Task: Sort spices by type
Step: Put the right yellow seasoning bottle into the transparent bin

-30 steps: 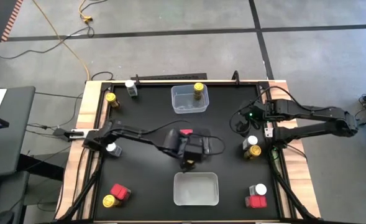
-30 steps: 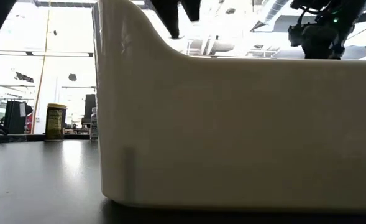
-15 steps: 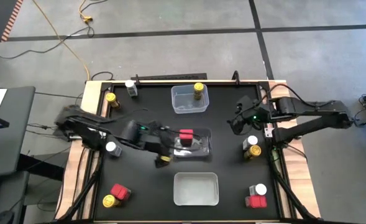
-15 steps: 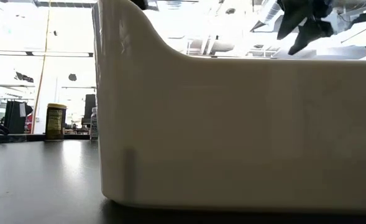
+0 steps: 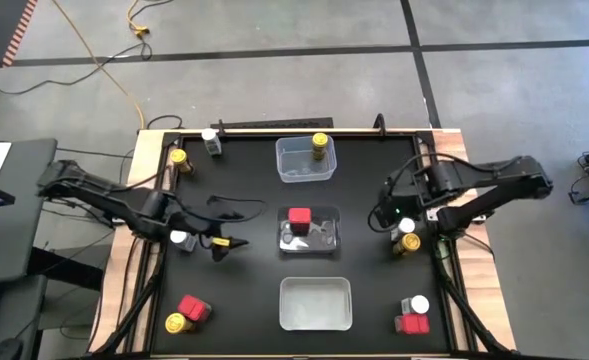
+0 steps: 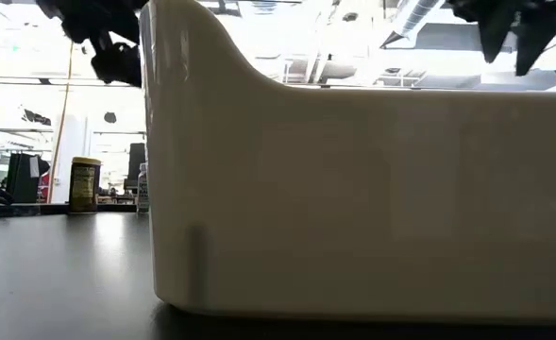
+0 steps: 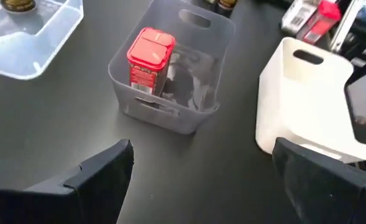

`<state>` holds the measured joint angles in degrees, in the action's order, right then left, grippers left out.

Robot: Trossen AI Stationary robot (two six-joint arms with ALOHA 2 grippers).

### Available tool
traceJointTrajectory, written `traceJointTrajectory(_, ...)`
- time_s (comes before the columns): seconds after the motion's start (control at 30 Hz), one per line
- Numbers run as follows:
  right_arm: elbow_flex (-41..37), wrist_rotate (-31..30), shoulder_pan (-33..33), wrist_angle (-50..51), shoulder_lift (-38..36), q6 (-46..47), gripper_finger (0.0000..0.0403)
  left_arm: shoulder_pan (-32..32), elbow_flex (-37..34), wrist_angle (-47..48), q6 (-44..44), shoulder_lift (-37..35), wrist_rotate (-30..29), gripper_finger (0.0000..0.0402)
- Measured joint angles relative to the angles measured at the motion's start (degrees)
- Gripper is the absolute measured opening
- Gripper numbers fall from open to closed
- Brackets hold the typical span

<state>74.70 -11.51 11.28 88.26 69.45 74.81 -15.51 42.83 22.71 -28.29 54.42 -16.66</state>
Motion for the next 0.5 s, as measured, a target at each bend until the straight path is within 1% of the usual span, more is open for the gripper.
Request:
traceJointTrajectory(0.07,-1.49,0.38,2.63,0.17,-0.92,3.73,0.0324,0.00,-2.50,-2.06,-1.19,-1.73,0.23,0.0368)
traceJointTrajectory(0.17,-3.74,2.30,5.95,0.59,-1.78,6.13,0.0322,0.00,-4.71,-3.65,-2.80,-2.93,0.59,0.0368)
traceJointTrajectory(0.27,-6.54,5.22,8.55,1.54,-2.26,5.49,0.0322,0.00,-4.81,-3.73,-2.84,-2.74,0.61,0.0368)
traceJointTrajectory(0.37,-9.77,8.78,10.34,0.46,-3.21,5.02,0.0322,0.00,-4.81,-4.04,-2.56,-2.74,0.63,0.0368)
traceJointTrajectory(0.5,-13.92,10.75,11.32,-2.85,-4.66,5.49,0.0322,0.00,-4.81,-4.20,-2.89,-2.72,0.08,0.0368)
